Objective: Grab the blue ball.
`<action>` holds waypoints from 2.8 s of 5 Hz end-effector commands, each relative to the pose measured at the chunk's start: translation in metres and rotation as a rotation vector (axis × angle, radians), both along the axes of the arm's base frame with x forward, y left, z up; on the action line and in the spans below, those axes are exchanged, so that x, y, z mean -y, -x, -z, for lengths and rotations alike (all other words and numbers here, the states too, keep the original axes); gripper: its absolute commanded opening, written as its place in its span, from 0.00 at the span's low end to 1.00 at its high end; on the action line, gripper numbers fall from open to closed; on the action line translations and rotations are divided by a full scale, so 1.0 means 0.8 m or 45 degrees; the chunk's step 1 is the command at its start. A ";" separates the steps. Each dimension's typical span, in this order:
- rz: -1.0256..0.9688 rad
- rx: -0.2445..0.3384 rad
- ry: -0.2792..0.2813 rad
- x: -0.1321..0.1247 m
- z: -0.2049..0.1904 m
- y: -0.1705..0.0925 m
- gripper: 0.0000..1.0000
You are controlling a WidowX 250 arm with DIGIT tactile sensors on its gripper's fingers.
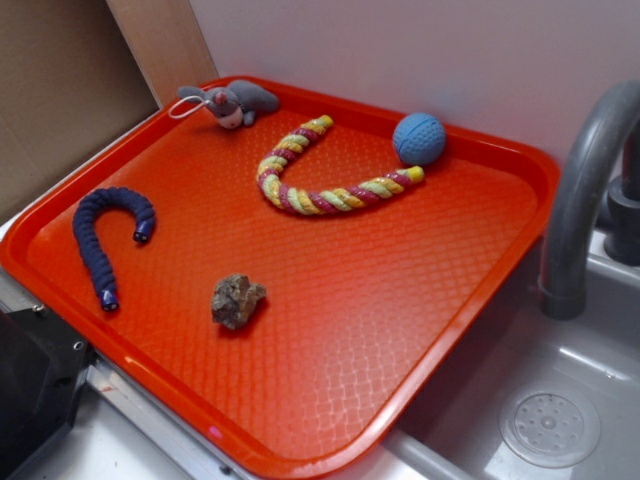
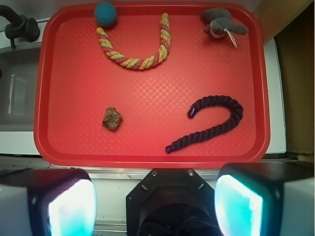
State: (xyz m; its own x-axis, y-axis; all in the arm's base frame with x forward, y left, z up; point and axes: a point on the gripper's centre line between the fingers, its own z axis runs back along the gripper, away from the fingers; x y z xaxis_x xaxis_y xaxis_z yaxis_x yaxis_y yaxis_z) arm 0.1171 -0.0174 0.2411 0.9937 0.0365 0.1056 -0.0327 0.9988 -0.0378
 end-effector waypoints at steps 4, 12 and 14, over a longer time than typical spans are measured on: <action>0.445 0.452 -0.102 0.068 0.080 -0.178 1.00; 0.055 0.249 0.047 0.120 0.245 -0.324 0.00; 0.190 0.184 -0.130 0.082 0.180 -0.278 0.00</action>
